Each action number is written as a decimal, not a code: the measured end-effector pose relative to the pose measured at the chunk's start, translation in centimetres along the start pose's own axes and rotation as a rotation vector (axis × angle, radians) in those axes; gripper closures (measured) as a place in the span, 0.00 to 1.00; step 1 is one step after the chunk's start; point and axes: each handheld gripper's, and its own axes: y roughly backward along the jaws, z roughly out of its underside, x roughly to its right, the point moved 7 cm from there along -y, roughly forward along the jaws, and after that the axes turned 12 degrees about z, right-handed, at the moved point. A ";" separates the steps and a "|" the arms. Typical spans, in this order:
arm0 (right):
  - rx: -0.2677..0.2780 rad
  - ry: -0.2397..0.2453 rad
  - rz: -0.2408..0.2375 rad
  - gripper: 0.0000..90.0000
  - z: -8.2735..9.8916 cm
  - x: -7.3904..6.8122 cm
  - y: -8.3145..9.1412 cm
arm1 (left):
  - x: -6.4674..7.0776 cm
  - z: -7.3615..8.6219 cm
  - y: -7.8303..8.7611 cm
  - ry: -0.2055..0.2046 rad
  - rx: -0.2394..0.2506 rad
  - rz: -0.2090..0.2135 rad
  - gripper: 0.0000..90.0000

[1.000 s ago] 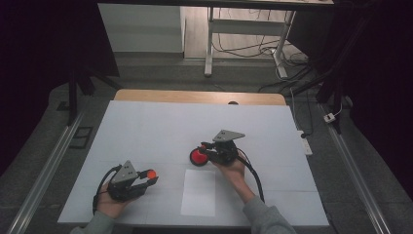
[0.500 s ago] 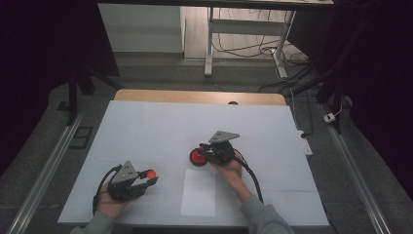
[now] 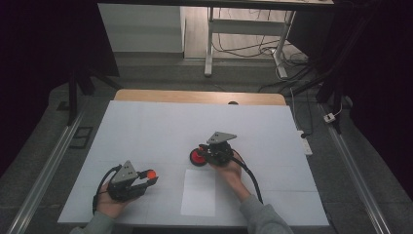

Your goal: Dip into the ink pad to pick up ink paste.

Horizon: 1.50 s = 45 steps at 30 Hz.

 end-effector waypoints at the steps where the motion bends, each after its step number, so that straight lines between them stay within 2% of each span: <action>1: -0.004 0.008 0.004 0.80 0.0 0.0 0.0 | 0.0 0.0 0.0 0.000 -0.001 0.001 0.72; 7: -0.025 0.020 0.009 0.80 0.4 0.1 -0.2 | 0.0 0.0 0.0 0.000 -0.001 0.002 0.72; 16: -0.029 0.004 0.016 0.80 0.5 0.1 -0.3 | 0.0 0.0 0.0 -0.001 -0.003 0.001 0.72; 26: -0.003 0.000 0.006 0.81 0.7 0.0 -0.3 | 0.0 0.1 0.0 0.001 -0.003 -0.004 0.72; 27: -0.002 0.002 0.019 0.81 0.7 0.1 -0.3 | 0.0 0.1 0.0 0.001 -0.004 -0.004 0.72; 45: 0.032 0.000 0.015 0.81 0.9 -0.1 -0.3 | 0.0 0.1 0.0 -0.001 -0.001 -0.009 0.72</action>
